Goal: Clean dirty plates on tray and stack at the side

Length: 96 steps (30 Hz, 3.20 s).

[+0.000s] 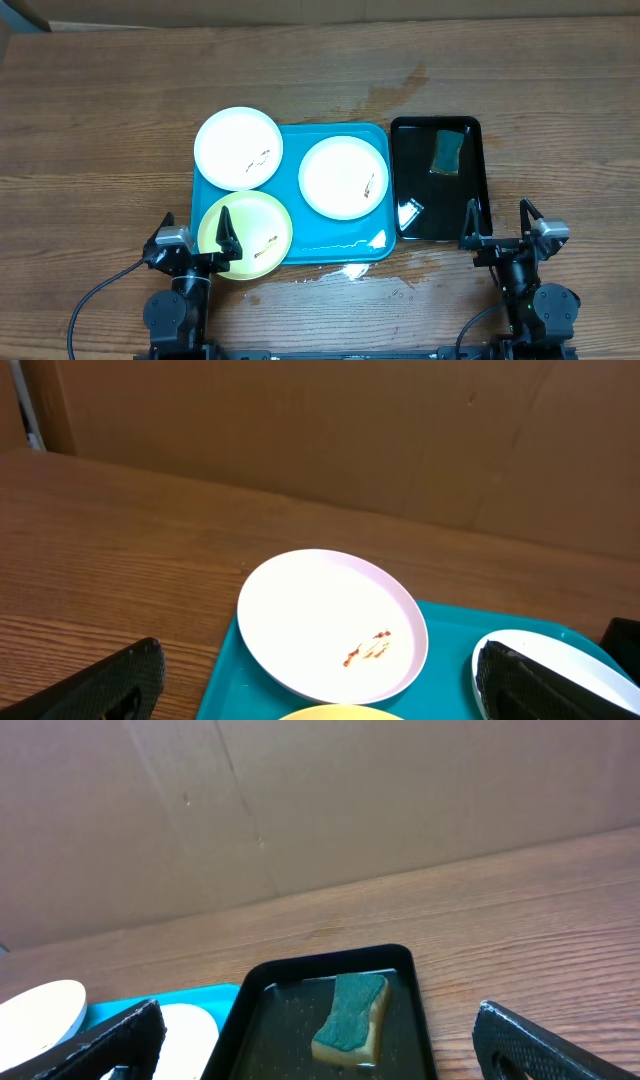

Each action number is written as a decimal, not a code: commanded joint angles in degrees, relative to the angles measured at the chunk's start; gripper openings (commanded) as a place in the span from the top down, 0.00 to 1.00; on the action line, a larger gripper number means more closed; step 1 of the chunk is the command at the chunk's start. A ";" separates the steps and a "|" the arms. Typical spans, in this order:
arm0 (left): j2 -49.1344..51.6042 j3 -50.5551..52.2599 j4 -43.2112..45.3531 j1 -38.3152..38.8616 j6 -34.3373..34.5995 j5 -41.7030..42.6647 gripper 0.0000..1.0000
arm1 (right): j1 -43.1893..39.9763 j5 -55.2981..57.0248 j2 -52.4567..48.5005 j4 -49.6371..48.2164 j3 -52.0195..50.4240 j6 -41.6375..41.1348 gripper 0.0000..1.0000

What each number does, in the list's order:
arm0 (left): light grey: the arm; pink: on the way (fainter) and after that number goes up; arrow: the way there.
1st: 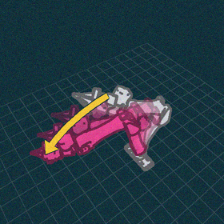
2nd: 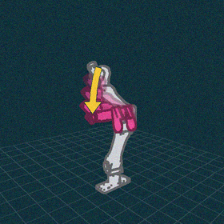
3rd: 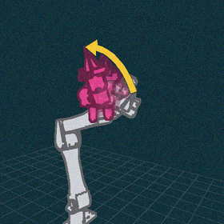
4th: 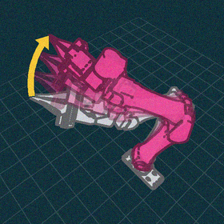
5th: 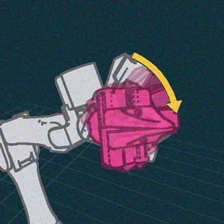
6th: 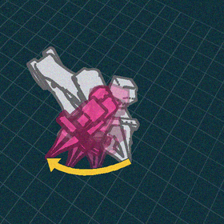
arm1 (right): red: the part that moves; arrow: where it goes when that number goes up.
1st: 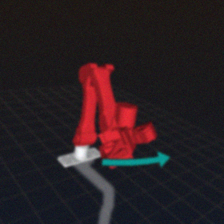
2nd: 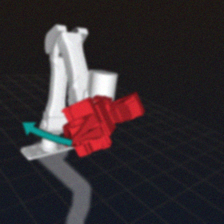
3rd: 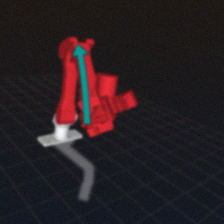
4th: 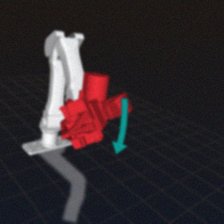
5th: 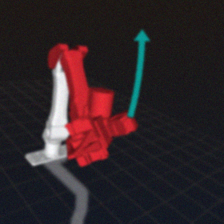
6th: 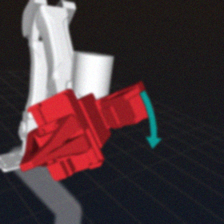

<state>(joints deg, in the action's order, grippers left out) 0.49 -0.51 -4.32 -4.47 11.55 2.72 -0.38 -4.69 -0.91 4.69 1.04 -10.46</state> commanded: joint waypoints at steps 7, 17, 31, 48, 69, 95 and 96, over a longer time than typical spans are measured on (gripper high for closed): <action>-0.22 0.22 -0.07 0.15 -1.27 -0.37 0.00 | -0.33 -0.09 0.42 -0.26 -0.57 -0.07 0.00; -0.22 0.24 -0.07 0.15 -1.27 -0.37 0.00 | -0.35 -0.09 0.42 -0.28 -0.57 -0.07 0.00; -0.22 0.24 -0.07 0.15 -1.27 -0.37 0.00 | -0.35 0.04 0.42 -0.55 -0.57 -0.02 0.00; -0.22 0.24 -0.07 0.15 -1.27 -0.37 0.00 | -0.39 6.12 0.42 0.04 -0.55 -3.08 0.00; -0.22 0.24 -0.07 0.15 -1.27 -0.37 0.00 | -0.39 -2.91 -9.31 13.27 22.49 -2.99 0.00; -0.22 0.24 0.00 0.15 -1.27 -0.35 0.00 | -0.33 -8.31 -77.61 71.58 87.45 0.26 0.05; -0.22 0.24 0.00 0.15 -1.27 -0.37 0.00 | -0.33 -8.31 -77.59 71.58 87.45 0.44 0.05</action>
<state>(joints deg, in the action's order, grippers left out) 0.49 -0.51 -4.29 -4.47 11.53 2.72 -0.38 -12.29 -79.37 76.27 87.18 -11.53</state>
